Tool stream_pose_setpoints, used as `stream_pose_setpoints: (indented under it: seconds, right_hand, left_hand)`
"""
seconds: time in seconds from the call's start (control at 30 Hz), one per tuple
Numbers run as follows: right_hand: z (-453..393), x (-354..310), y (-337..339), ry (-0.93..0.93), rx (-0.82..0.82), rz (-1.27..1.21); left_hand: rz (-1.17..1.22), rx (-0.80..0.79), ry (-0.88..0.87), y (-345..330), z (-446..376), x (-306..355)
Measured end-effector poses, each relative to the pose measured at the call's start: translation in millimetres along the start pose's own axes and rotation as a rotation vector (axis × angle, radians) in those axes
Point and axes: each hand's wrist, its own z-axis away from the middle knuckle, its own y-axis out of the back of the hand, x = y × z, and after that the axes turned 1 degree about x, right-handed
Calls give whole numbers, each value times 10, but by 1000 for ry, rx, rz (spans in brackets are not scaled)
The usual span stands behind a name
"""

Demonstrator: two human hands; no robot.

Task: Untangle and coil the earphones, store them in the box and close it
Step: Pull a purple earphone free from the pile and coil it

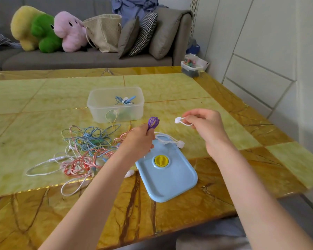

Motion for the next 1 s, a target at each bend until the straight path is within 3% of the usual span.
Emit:
stream_pose_setpoints:
  seconds: [0.1,0.27,0.37,0.6,0.73,0.87,1.0]
  right_hand:
    - [35,-37,-25,14,-57,-45]
    - [173,-161,-98,104,-286,-43]
    - [188,-162,-195,202,-265,84]
    - [198,-189,-375,313,-242,213]
    - [265,-230,-445,182,-277,91]
    - [308,-250,-513,35,-352,-125]
    - [306,-216,-560,-76,-263,-252]
  left_hand:
    - [24,44,-78,71,29,44]
    - [477,30,7,88,96,142]
    - [712,-51,35,152,147,171]
    - [729,-15,7,208,178,146]
    - [822,-33,38,277,158,106]
    - [881,-149,162,373,155,80]
    - [900,-165,171,379,165,63]
